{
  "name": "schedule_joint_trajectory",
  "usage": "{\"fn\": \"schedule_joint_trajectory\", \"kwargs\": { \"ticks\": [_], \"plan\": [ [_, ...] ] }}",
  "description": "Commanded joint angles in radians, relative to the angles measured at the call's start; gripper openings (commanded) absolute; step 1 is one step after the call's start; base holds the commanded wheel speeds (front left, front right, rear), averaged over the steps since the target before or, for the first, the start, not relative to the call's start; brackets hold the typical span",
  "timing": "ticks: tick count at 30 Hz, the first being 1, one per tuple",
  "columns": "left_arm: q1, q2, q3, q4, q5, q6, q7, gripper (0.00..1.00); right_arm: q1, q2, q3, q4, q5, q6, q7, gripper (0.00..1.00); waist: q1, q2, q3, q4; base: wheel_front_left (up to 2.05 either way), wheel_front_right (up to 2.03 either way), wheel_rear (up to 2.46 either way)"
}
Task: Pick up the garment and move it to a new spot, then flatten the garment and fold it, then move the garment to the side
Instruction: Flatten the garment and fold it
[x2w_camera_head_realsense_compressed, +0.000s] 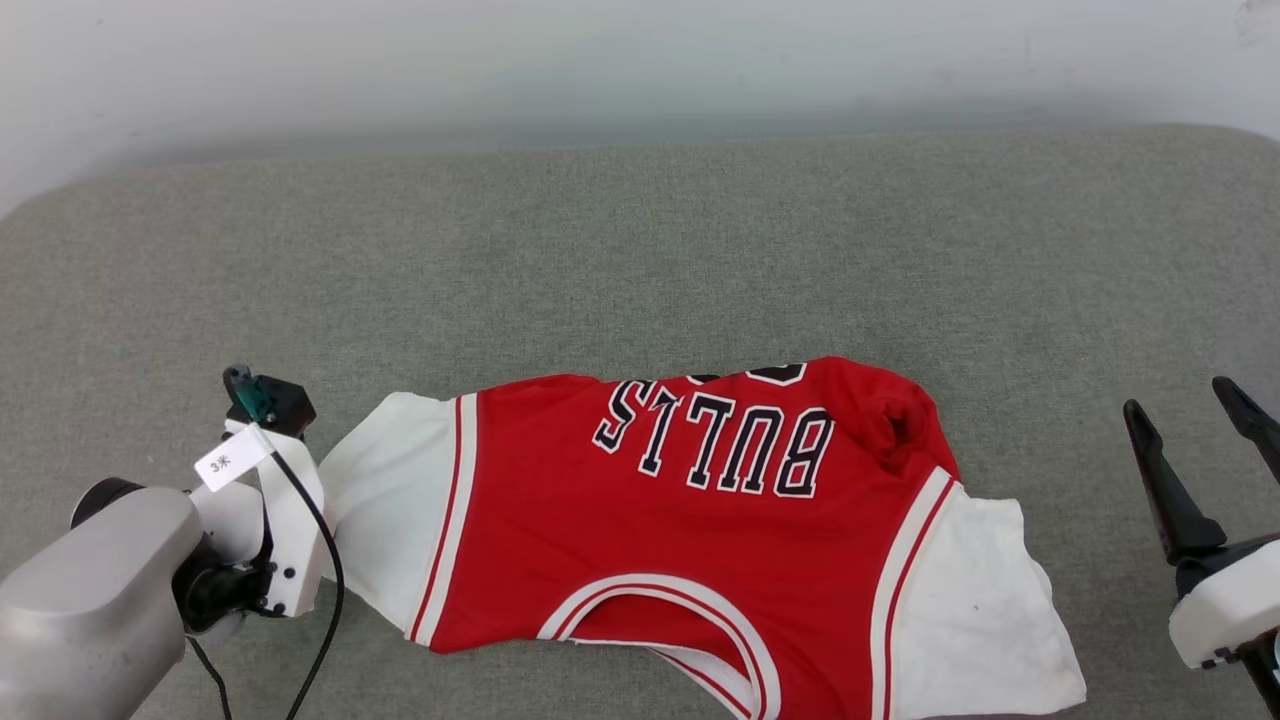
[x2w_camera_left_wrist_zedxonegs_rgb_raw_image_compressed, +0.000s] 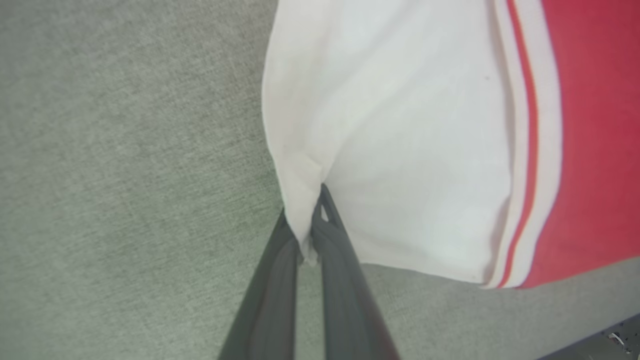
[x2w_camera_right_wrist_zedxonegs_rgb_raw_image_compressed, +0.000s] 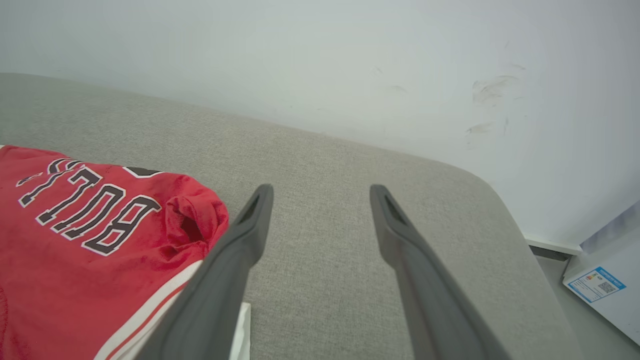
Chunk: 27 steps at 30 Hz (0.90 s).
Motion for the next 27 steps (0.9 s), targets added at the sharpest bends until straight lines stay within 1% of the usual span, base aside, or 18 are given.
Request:
{"fn": "schedule_joint_trajectory", "kwargs": {
  "ticks": [1,3,5,8,9,11,12,16,19,23,27],
  "plan": [
    [0.013,0.010,0.009,-0.001,0.012,-0.004,-0.040,0.00,-0.010,-0.021,0.006,-0.021,0.013,-0.001,0.021,1.00,0.0000,0.0000,-0.016,0.003,0.00,0.00,0.00],
    [0.008,0.019,0.028,-0.019,0.013,-0.006,-0.092,0.00,0.000,-0.055,0.017,-0.042,0.027,-0.001,0.061,1.00,0.0000,0.0000,-0.027,0.004,0.00,0.00,0.00],
    [0.010,0.029,0.039,-0.045,0.021,-0.003,-0.138,0.00,0.018,-0.103,0.040,-0.066,0.055,-0.001,0.125,1.00,0.0000,0.0000,-0.037,0.005,0.00,0.00,0.00],
    [0.021,0.051,0.052,-0.096,0.030,0.007,-0.190,0.00,0.042,-0.197,0.081,-0.104,0.117,-0.001,0.250,1.00,0.0000,0.0000,-0.047,0.008,0.00,0.00,0.00],
    [0.028,0.064,0.054,-0.136,0.038,0.020,-0.212,0.00,0.055,-0.250,0.099,-0.128,0.160,-0.001,0.338,1.00,0.0000,0.0000,-0.051,0.009,0.00,0.00,0.00],
    [0.040,0.074,0.054,-0.180,0.043,0.033,-0.225,0.00,0.073,-0.294,0.120,-0.140,0.205,-0.001,0.424,1.00,0.0000,0.0000,-0.052,0.013,0.00,0.00,0.00],
    [0.040,0.074,0.054,-0.180,0.043,0.033,-0.225,0.00,0.073,-0.294,0.120,-0.140,0.205,-0.001,0.424,1.00,0.0000,0.0000,-0.052,0.013,0.00,0.00,0.00],
    [0.048,0.088,0.049,-0.256,0.059,0.068,-0.236,0.00,0.090,-0.345,0.156,-0.131,0.277,-0.001,0.551,1.00,0.0000,0.0000,-0.042,0.023,0.00,0.00,0.00],
    [0.045,0.096,0.050,-0.302,0.070,0.087,-0.236,0.00,0.099,-0.357,0.200,-0.097,0.323,-0.001,0.603,1.00,0.0000,0.0000,-0.029,0.032,0.00,0.00,0.00],
    [0.031,0.101,0.050,-0.346,0.081,0.105,-0.231,0.00,0.078,-0.346,0.257,-0.033,0.355,-0.001,0.612,1.00,0.0000,0.0000,-0.010,0.045,0.00,0.00,0.00],
    [0.014,0.103,0.053,-0.371,0.089,0.114,-0.228,0.00,0.054,-0.328,0.318,0.051,0.368,-0.001,0.583,1.00,0.0000,0.0000,0.010,0.057,0.00,0.00,0.00]
  ]
}}
